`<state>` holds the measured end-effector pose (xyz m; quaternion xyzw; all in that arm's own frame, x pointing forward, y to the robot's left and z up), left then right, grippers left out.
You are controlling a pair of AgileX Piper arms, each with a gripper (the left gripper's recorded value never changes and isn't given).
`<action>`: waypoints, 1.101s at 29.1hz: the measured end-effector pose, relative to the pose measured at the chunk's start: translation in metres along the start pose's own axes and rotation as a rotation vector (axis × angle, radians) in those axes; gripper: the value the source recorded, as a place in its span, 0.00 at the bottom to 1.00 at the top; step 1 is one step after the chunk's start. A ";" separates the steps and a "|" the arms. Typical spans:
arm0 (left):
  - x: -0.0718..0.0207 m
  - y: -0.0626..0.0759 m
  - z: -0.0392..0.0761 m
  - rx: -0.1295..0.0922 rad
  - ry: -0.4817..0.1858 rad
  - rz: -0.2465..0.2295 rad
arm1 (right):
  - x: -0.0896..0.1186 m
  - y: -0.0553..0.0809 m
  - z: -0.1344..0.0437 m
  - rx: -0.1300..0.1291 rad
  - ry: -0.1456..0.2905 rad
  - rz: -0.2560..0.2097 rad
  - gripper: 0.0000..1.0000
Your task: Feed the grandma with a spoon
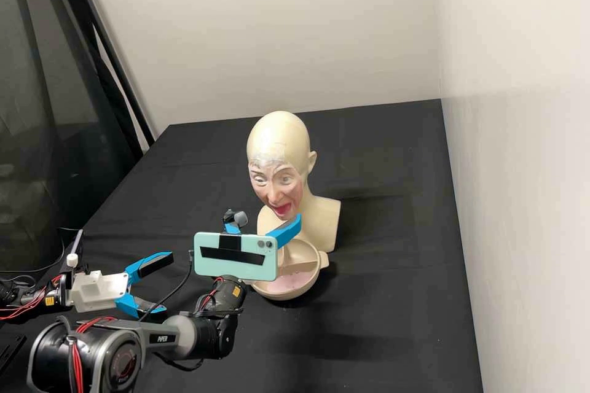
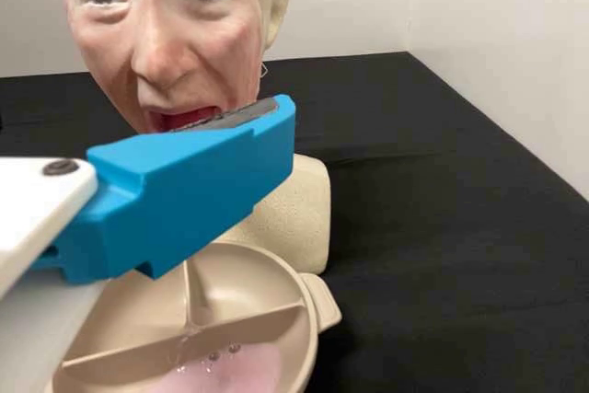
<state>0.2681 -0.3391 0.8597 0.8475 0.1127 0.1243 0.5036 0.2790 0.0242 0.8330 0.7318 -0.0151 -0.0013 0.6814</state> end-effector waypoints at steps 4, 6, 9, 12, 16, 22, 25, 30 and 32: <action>0.0002 0.000 0.002 0.001 -0.006 -0.002 | -0.006 0.004 0.004 0.017 -0.004 0.015 0.00; 0.0002 -0.001 0.002 0.001 -0.008 -0.002 | -0.009 0.007 0.006 0.028 -0.009 0.025 0.00; 0.0000 0.000 0.003 0.002 -0.009 0.001 | -0.013 0.011 0.008 0.044 -0.007 0.046 0.00; -0.0008 -0.001 0.003 0.001 -0.009 -0.002 | -0.015 0.014 0.008 0.045 0.001 0.065 0.00; -0.0037 -0.003 0.004 0.001 -0.015 -0.008 | -0.015 0.016 0.008 0.045 0.008 0.074 0.00; -0.0049 0.000 0.006 0.002 -0.024 0.012 | -0.016 0.015 0.008 0.045 0.010 0.075 0.00; -0.0050 0.000 0.006 0.002 -0.025 0.014 | -0.016 0.015 0.008 0.045 0.010 0.075 0.00; -0.0050 0.000 0.006 0.002 -0.025 0.014 | -0.016 0.013 0.010 0.046 0.011 0.074 0.00; -0.0050 0.000 0.006 0.002 -0.025 0.014 | -0.015 0.012 0.011 0.044 0.014 0.070 0.00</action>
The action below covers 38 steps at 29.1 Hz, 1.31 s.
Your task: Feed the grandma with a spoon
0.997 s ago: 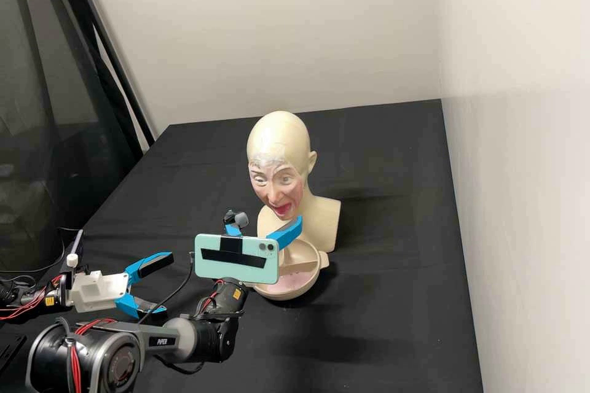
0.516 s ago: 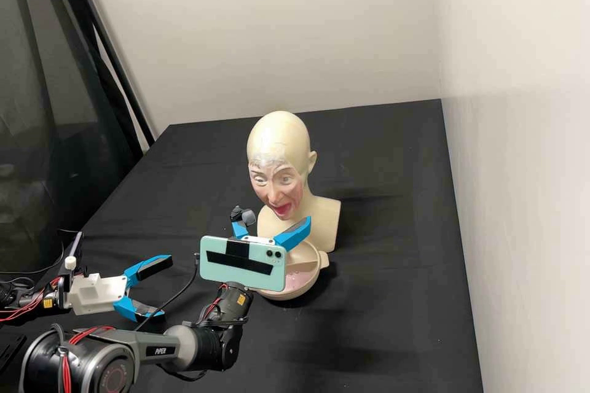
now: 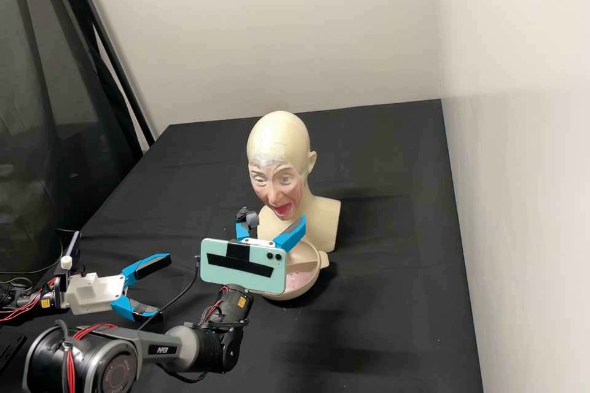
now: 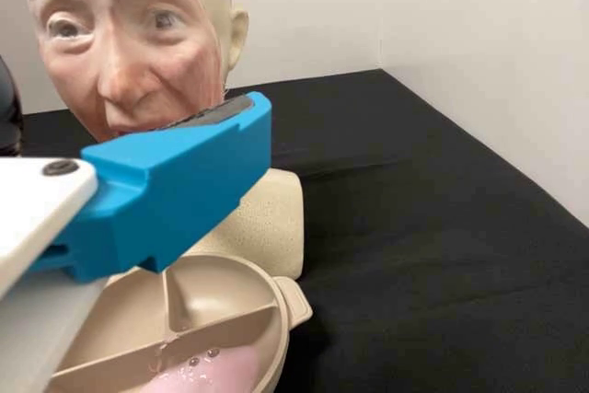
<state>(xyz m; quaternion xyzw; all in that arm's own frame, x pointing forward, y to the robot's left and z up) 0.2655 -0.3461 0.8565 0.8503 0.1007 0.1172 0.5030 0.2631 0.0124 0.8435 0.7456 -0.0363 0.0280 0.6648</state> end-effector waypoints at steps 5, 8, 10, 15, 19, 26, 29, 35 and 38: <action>0.0000 0.000 0.000 0.000 0.000 0.000 | 0.000 -0.005 0.003 -0.011 0.003 -0.022 0.00; 0.0000 0.000 0.000 0.000 0.000 0.000 | 0.000 -0.006 0.007 -0.014 -0.007 -0.028 0.00; 0.0000 0.000 0.000 0.000 0.000 0.000 | -0.001 -0.007 0.010 -0.013 -0.015 -0.030 0.00; 0.0000 0.000 0.000 0.000 0.000 0.000 | -0.002 -0.009 0.012 -0.012 -0.022 -0.035 0.00; 0.0000 0.000 0.000 0.000 0.000 0.000 | -0.002 -0.008 0.013 -0.014 -0.025 -0.033 0.00; 0.0000 0.000 0.000 0.000 0.000 0.000 | -0.002 -0.008 0.013 -0.014 -0.026 -0.032 0.00; 0.0000 0.000 0.000 0.000 0.000 0.000 | -0.002 -0.008 0.013 -0.014 -0.026 -0.032 0.00; 0.0000 0.000 0.000 0.004 -0.001 0.000 | -0.002 -0.008 0.013 -0.014 -0.026 -0.032 0.00; 0.0000 0.000 0.000 0.004 -0.001 0.000 | -0.002 -0.008 0.013 -0.014 -0.026 -0.032 0.00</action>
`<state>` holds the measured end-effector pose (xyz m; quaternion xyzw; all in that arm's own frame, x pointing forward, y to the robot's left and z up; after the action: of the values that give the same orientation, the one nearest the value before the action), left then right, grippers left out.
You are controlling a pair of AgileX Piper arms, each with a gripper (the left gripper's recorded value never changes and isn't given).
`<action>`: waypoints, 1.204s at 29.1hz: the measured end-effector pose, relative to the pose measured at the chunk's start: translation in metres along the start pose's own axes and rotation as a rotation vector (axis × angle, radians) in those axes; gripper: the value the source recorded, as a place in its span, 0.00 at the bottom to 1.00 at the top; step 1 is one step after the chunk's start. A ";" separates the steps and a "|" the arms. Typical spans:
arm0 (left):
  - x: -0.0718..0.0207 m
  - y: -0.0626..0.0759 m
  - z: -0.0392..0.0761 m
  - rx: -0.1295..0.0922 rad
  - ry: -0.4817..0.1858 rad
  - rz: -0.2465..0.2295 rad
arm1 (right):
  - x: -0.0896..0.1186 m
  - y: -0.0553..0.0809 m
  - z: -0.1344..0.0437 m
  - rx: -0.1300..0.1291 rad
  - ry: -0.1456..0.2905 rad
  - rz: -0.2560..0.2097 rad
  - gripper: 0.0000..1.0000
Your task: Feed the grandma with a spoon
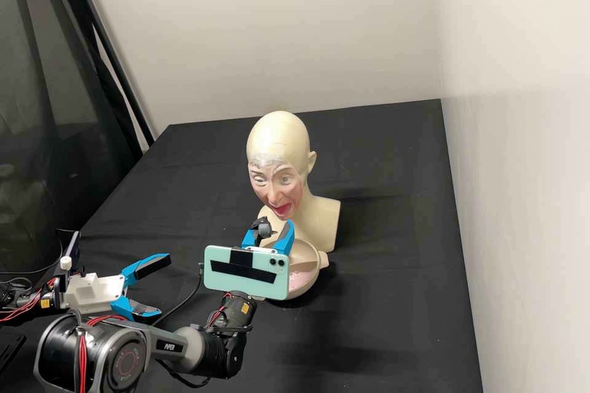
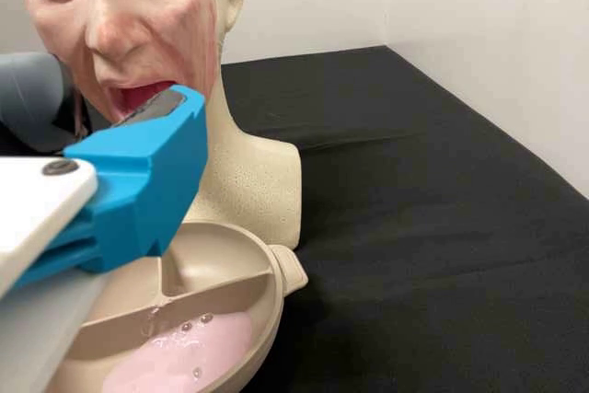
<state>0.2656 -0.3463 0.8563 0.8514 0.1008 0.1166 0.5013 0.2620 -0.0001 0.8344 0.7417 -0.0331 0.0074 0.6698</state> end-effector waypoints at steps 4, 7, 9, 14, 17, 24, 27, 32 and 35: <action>0.0000 0.000 0.000 0.000 0.000 0.000 | 0.000 0.000 0.000 -0.002 0.000 0.000 0.00; 0.0000 0.000 0.000 0.000 0.000 0.000 | 0.000 0.000 0.000 -0.002 0.000 0.000 0.00; 0.0000 0.000 0.000 0.000 0.000 0.000 | 0.000 0.000 0.000 -0.002 0.000 0.000 0.00; 0.0000 0.000 0.000 0.000 0.000 0.000 | 0.000 0.000 0.000 -0.002 0.000 0.000 0.00; 0.0000 0.000 0.000 0.000 0.000 0.000 | -0.002 -0.001 0.001 -0.001 0.005 0.003 0.00; 0.0000 0.000 0.000 0.000 0.000 0.000 | -0.002 -0.001 0.000 -0.001 0.028 0.018 0.00; 0.0000 0.000 0.000 0.000 0.000 0.000 | -0.001 -0.002 0.002 -0.001 0.022 0.010 0.00; 0.0000 0.000 0.000 0.000 0.000 0.000 | -0.006 -0.003 0.006 -0.004 0.013 0.008 0.00; 0.0000 0.000 0.000 0.000 0.000 0.000 | -0.010 -0.004 0.009 -0.011 0.006 -0.002 0.00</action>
<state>0.2656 -0.3463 0.8563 0.8514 0.1008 0.1166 0.5013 0.2522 -0.0086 0.8292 0.7382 -0.0305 0.0087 0.6738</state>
